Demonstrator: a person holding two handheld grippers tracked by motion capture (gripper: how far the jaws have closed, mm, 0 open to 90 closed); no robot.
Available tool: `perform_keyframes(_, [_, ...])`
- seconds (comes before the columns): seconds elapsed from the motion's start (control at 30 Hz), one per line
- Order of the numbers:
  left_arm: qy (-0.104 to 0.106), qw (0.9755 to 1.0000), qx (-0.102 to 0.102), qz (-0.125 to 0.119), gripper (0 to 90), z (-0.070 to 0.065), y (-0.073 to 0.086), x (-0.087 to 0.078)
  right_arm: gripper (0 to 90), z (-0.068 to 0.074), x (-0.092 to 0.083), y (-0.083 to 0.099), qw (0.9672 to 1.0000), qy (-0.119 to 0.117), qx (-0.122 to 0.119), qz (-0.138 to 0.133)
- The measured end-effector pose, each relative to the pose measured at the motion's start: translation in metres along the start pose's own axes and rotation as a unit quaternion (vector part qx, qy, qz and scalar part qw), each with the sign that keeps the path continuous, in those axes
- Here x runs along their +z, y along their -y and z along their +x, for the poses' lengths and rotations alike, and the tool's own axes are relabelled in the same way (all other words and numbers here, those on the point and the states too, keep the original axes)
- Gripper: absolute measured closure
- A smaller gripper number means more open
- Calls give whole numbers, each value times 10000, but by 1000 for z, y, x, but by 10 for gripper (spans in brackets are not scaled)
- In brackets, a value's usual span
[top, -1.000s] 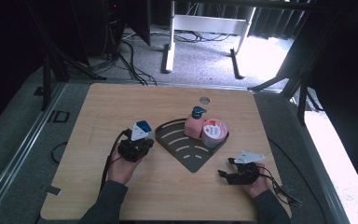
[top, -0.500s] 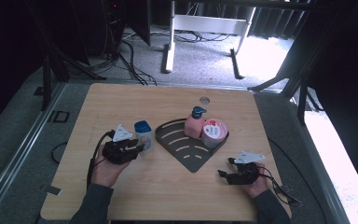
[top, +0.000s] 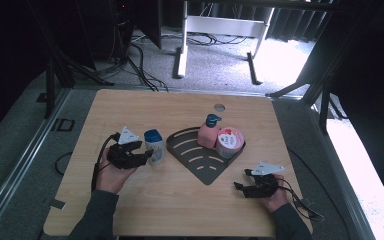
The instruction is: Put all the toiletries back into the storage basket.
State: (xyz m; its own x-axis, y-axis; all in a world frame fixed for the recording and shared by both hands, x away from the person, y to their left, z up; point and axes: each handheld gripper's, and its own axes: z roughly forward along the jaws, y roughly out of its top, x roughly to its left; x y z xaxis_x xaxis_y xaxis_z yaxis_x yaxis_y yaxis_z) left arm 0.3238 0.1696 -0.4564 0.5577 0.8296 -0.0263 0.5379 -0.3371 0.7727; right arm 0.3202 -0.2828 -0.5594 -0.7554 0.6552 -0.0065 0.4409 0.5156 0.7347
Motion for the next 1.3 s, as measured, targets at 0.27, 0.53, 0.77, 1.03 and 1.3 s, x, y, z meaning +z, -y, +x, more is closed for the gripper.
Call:
perform_keyframes(0.27, [66, 10000, -34, 51, 419, 5, -10, 9, 285, 0, 0, 0, 10000, -1, -11, -7])
perform_keyframes(0.53, [107, 9998, -5, 160, 503, 3, -12, 14, 283, 0, 0, 0, 10000, -4, -13, -4])
perform_keyframes(0.77, [42, 9995, 10, 321, 548, -4, -14, 11, 283, 0, 0, 0, 10000, -4, -13, -5])
perform_keyframes(1.03, [-46, 9991, -4, 416, 471, -3, -21, 15, 284, 0, 0, 0, 10000, -7, -2, 1])
perform_keyframes(1.3, [-59, 9982, 104, 580, 433, -3, -28, 24, 282, 0, 0, 0, 10000, -10, -10, 1])
